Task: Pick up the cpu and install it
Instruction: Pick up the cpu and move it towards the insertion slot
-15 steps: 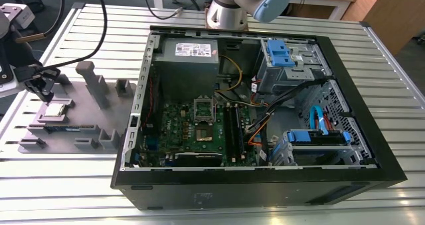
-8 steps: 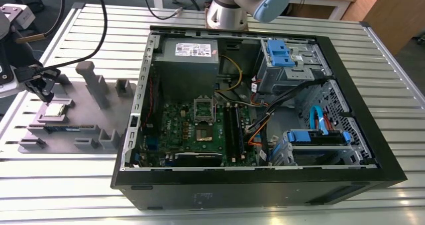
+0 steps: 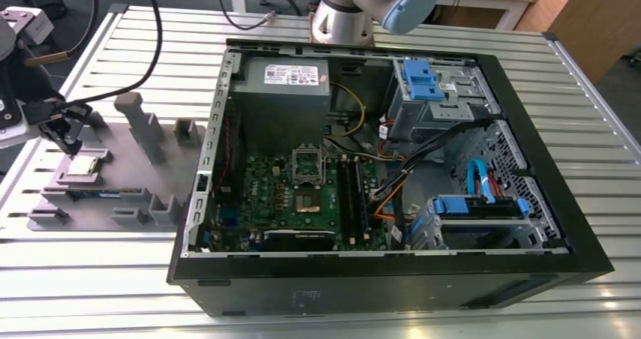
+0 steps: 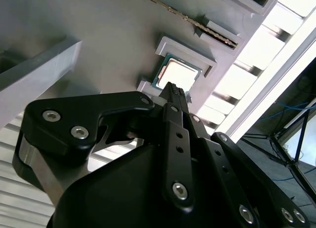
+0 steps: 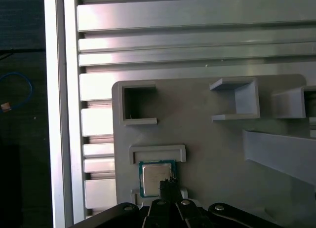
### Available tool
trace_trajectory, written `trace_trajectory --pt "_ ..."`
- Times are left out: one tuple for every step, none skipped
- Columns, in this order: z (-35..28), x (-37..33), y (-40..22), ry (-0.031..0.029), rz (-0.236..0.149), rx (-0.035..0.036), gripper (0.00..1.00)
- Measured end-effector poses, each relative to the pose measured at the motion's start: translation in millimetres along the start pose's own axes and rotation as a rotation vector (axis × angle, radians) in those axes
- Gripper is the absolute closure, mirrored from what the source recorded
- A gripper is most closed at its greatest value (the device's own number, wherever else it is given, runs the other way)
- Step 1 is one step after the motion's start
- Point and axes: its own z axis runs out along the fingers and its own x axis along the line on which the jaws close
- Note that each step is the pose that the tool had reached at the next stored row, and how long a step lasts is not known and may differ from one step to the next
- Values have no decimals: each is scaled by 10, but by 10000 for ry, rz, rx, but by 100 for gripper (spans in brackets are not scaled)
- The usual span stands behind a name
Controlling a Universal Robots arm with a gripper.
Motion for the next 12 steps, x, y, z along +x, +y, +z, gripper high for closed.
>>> trace_trajectory --pt "13 1 -1 3 0 2 89" --pt "31 1 -2 3 0 1 89" --pt "50 2 -3 4 1 1 89" --pt "66 3 -4 6 0 2 89" --pt "79 7 -4 7 1 2 89" --pt "91 14 -5 8 1 3 89" --pt "100 22 -6 8 1 3 89" --pt "111 31 -7 6 1 1 89" --pt "121 42 -9 6 1 2 89" --pt "130 52 -10 6 0 2 89" --pt "142 61 -11 6 1 1 89" --pt "159 66 -12 5 1 0 89"
